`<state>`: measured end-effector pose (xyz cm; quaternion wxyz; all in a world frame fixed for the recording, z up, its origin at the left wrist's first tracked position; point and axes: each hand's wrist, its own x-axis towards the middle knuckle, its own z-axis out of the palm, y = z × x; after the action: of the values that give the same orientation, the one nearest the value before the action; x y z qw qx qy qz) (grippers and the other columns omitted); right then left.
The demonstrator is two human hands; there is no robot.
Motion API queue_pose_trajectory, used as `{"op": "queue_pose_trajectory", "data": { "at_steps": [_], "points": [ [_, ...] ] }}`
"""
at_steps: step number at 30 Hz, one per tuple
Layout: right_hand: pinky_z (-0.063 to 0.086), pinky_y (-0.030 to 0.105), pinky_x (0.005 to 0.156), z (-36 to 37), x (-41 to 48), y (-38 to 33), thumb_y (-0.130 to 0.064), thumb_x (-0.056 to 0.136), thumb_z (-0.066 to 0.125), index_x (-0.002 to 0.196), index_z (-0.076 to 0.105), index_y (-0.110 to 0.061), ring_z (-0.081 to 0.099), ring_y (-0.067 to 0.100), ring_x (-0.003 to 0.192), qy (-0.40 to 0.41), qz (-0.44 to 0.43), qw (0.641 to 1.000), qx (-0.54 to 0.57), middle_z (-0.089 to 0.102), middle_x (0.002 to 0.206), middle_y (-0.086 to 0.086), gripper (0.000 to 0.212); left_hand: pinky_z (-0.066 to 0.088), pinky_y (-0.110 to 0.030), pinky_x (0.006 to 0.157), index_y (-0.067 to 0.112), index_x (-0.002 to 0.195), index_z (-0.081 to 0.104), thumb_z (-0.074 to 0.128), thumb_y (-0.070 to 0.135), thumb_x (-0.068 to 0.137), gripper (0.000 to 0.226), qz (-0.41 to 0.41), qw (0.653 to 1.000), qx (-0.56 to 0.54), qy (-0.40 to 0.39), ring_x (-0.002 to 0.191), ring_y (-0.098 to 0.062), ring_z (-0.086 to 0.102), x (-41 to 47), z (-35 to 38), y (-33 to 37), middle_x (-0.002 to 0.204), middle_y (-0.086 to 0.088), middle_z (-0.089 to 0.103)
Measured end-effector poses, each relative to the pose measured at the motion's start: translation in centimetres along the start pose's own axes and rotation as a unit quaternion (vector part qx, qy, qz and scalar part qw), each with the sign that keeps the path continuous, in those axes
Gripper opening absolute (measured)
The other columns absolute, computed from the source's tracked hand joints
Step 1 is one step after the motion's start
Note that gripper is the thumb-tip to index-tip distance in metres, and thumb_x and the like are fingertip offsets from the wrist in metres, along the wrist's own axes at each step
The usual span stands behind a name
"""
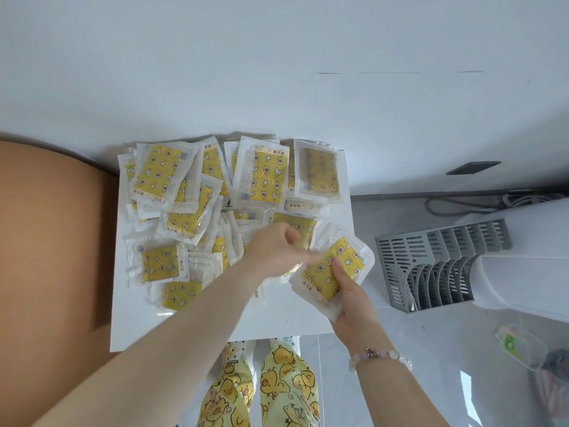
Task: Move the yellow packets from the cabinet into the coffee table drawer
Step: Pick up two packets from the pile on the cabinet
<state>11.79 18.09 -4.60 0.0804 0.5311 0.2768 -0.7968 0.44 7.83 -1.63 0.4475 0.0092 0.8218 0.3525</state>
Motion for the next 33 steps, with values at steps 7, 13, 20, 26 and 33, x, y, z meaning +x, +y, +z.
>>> {"op": "queue_pose_trajectory", "data": {
  "at_steps": [7, 13, 20, 26, 33],
  "points": [
    [0.054, 0.038, 0.075, -1.2, -0.2, -0.3, -0.024, 0.089, 0.061, 0.092, 0.065, -0.015, 0.072, 0.015, 0.066, 0.034, 0.001, 0.999, -0.022, 0.075, 0.078, 0.002, 0.011, 0.034, -0.030, 0.093, 0.016, 0.128, 0.043, 0.062, 0.035, 0.088, 0.048, 0.221, 0.844, 0.469, 0.141, 0.118, -0.019, 0.042, 3.5, -0.6, -2.0, 0.127, 0.000, 0.046],
    [0.054, 0.040, 0.080, -1.5, -0.4, -0.8, -0.024, 0.088, 0.063, 0.090, 0.066, -0.015, 0.071, 0.017, 0.069, 0.040, -0.007, 0.999, -0.034, 0.075, 0.078, 0.003, 0.010, 0.035, -0.032, 0.090, 0.014, 0.123, 0.042, 0.064, 0.029, 0.086, 0.046, 0.215, 0.770, 0.581, 0.152, 0.112, -0.020, 0.044, 5.0, 0.1, -2.0, 0.119, -0.001, 0.049],
    [0.055, 0.037, 0.077, -2.0, 0.2, -1.5, -0.025, 0.086, 0.066, 0.090, 0.066, -0.015, 0.069, 0.019, 0.077, 0.070, -0.027, 0.995, -0.058, 0.074, 0.079, 0.001, 0.011, 0.036, -0.027, 0.070, 0.015, 0.118, 0.057, 0.060, 0.009, 0.086, 0.033, 0.254, 0.849, 0.449, 0.114, 0.084, -0.018, 0.055, 4.4, -0.4, -0.3, 0.112, -0.002, 0.048],
    [0.054, 0.043, 0.083, -2.5, 0.4, -2.2, -0.023, 0.084, 0.069, 0.093, 0.066, -0.014, 0.068, 0.024, 0.083, 0.083, -0.037, 0.990, -0.107, 0.072, 0.089, 0.006, 0.013, 0.038, -0.015, 0.066, 0.019, 0.110, 0.064, 0.058, 0.014, 0.091, 0.020, 0.184, 0.958, 0.216, -0.027, 0.076, -0.002, 0.052, 1.1, -5.8, 2.3, 0.096, 0.009, 0.062],
    [0.055, 0.033, 0.064, -0.8, 0.8, -3.3, -0.014, 0.088, 0.057, 0.090, 0.066, -0.011, 0.065, 0.026, 0.072, 0.024, 0.018, 0.985, -0.168, 0.066, 0.086, 0.010, 0.010, 0.036, -0.019, 0.063, 0.036, 0.115, 0.045, 0.078, 0.025, 0.076, 0.053, 0.143, 0.891, 0.356, -0.241, 0.073, 0.004, 0.048, -0.6, -6.6, 7.3, 0.090, 0.022, 0.050]
  ]
}}
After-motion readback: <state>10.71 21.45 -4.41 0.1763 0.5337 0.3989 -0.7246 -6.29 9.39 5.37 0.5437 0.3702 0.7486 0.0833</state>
